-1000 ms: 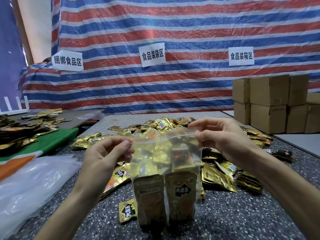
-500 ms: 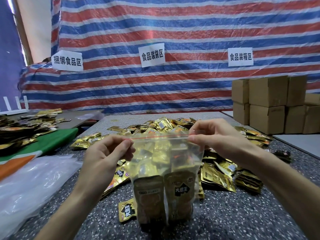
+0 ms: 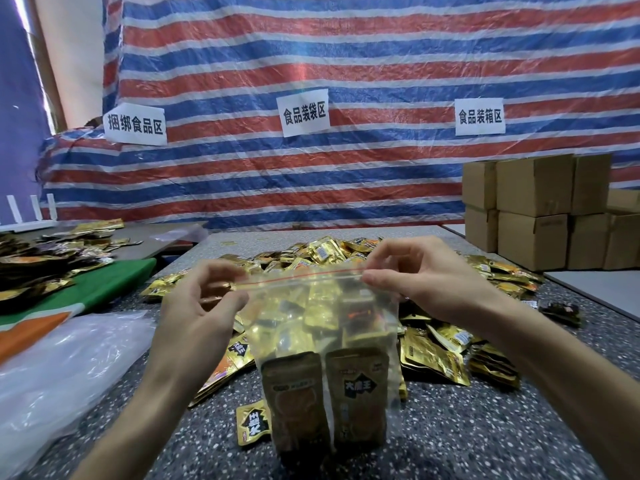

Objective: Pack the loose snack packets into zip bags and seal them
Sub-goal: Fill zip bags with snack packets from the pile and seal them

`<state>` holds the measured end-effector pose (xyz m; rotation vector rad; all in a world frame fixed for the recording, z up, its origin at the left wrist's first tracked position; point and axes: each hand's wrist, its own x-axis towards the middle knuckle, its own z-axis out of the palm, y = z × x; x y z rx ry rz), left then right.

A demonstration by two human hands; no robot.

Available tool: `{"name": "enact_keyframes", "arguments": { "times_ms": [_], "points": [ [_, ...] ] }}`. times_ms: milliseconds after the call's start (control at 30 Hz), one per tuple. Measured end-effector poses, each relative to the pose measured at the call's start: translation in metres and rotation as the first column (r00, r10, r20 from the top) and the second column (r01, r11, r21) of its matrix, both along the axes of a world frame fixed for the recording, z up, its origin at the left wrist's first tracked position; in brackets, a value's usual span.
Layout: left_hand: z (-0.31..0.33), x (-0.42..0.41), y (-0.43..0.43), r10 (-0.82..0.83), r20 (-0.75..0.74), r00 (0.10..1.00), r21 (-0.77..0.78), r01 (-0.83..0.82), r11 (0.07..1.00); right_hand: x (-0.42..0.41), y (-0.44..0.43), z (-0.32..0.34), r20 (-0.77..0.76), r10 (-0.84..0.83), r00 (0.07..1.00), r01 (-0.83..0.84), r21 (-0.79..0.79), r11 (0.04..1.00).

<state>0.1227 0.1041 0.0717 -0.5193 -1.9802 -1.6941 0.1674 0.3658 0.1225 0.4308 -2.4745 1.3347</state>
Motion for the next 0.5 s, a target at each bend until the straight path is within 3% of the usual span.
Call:
{"name": "enact_keyframes", "arguments": {
  "times_ms": [67, 167, 267, 333, 500],
  "points": [
    [0.016, 0.012, 0.008, 0.086, -0.228, 0.97, -0.207, -0.134, 0.969, 0.001, 0.0, -0.002, -0.046, 0.0, 0.999, 0.002, 0.039, 0.999],
    [0.045, 0.022, 0.038, -0.09, -0.395, 0.914, -0.542, -0.153, 0.826, 0.002, -0.002, -0.005, -0.098, 0.03, 0.995, -0.024, 0.058, 0.998],
    [0.069, 0.02, 0.067, -0.218, -0.262, 0.94, -0.747, -0.055, 0.663, 0.002, -0.001, -0.008, -0.147, 0.065, 0.987, -0.064, 0.013, 0.998],
    [0.077, 0.014, 0.075, -0.284, -0.18, 0.942, -0.765, 0.047, 0.642, 0.003, 0.002, -0.01, -0.157, 0.059, 0.986, -0.059, 0.005, 0.998],
    [0.079, 0.012, 0.077, -0.334, -0.145, 0.932, -0.78, 0.1, 0.618, 0.004, 0.006, -0.014, -0.183, 0.039, 0.982, -0.031, 0.043, 0.999]
  ]
}}
